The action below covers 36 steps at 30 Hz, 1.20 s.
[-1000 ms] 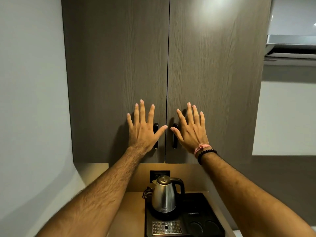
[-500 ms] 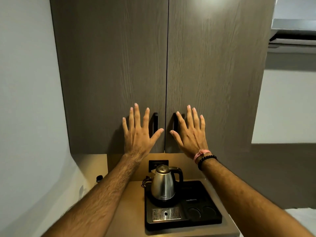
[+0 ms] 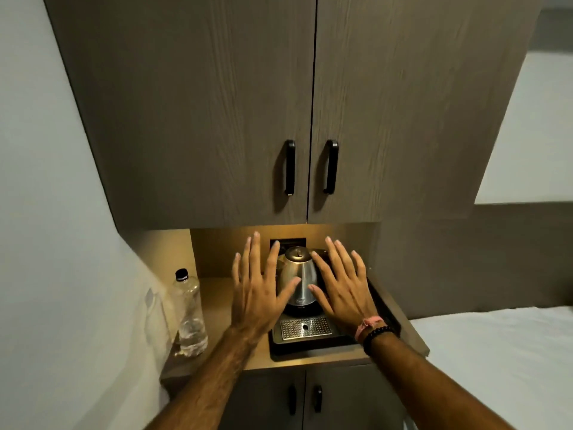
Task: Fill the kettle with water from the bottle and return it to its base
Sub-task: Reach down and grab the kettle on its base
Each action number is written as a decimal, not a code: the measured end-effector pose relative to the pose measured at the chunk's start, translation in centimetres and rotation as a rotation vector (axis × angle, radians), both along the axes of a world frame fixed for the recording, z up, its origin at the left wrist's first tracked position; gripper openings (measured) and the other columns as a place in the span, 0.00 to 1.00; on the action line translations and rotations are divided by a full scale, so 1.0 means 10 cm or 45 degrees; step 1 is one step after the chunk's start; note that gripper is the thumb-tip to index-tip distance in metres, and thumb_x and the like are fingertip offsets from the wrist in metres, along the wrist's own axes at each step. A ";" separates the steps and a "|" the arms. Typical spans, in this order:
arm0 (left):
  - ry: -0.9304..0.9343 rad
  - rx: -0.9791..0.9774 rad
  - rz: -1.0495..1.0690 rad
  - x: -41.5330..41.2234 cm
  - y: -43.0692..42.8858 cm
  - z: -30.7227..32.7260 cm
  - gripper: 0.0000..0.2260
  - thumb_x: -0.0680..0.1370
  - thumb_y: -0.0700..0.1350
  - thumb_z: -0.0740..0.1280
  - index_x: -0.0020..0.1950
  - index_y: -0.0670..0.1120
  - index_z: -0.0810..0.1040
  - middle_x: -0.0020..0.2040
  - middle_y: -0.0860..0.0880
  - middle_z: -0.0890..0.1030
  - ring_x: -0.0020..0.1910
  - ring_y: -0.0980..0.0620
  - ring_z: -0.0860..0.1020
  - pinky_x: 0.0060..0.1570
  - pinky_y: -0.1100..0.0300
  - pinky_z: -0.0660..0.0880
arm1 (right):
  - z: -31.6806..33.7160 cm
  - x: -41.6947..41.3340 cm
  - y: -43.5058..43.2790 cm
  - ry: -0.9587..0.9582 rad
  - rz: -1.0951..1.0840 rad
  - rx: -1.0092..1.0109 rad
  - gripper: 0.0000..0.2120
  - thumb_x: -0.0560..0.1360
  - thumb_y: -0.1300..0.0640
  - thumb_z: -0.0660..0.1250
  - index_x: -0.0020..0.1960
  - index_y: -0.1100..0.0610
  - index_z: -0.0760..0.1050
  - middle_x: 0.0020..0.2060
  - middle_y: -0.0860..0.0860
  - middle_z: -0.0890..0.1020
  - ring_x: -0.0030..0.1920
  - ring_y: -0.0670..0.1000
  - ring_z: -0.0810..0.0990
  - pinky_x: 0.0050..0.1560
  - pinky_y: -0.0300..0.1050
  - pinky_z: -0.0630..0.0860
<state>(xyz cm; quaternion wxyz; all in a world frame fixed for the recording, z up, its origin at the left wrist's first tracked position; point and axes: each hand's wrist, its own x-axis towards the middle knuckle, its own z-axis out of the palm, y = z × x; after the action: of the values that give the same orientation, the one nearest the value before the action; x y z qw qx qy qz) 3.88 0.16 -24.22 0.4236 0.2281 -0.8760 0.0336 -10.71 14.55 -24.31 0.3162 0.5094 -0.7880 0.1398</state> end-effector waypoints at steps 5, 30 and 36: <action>-0.267 0.215 0.007 -0.16 -0.11 -0.63 0.34 0.77 0.69 0.53 0.77 0.49 0.61 0.79 0.40 0.58 0.78 0.41 0.57 0.72 0.40 0.63 | -0.46 -0.37 -0.17 -0.150 -0.104 0.249 0.29 0.79 0.37 0.49 0.74 0.50 0.63 0.76 0.56 0.63 0.77 0.57 0.59 0.73 0.61 0.60; -0.434 0.886 0.188 -1.17 -0.81 -1.08 0.36 0.77 0.67 0.59 0.80 0.53 0.51 0.81 0.44 0.51 0.79 0.45 0.49 0.75 0.41 0.54 | -0.51 -1.92 -1.89 -1.073 -0.196 0.405 0.51 0.54 0.14 0.50 0.52 0.57 0.78 0.49 0.56 0.82 0.51 0.59 0.79 0.55 0.56 0.75; -0.427 0.922 0.170 -1.09 -0.95 -1.15 0.37 0.77 0.68 0.58 0.80 0.52 0.51 0.81 0.45 0.52 0.79 0.46 0.49 0.75 0.41 0.55 | -0.35 -1.88 -1.92 -1.155 -0.236 0.495 0.31 0.66 0.25 0.62 0.37 0.56 0.72 0.42 0.53 0.78 0.42 0.53 0.75 0.38 0.42 0.68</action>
<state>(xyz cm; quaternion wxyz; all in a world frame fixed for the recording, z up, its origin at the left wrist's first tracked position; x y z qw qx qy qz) -7.01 -9.32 -35.70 0.1638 0.4104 -0.8714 -0.2130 -29.54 -4.66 -27.84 -0.1480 0.3747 -0.8995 0.1689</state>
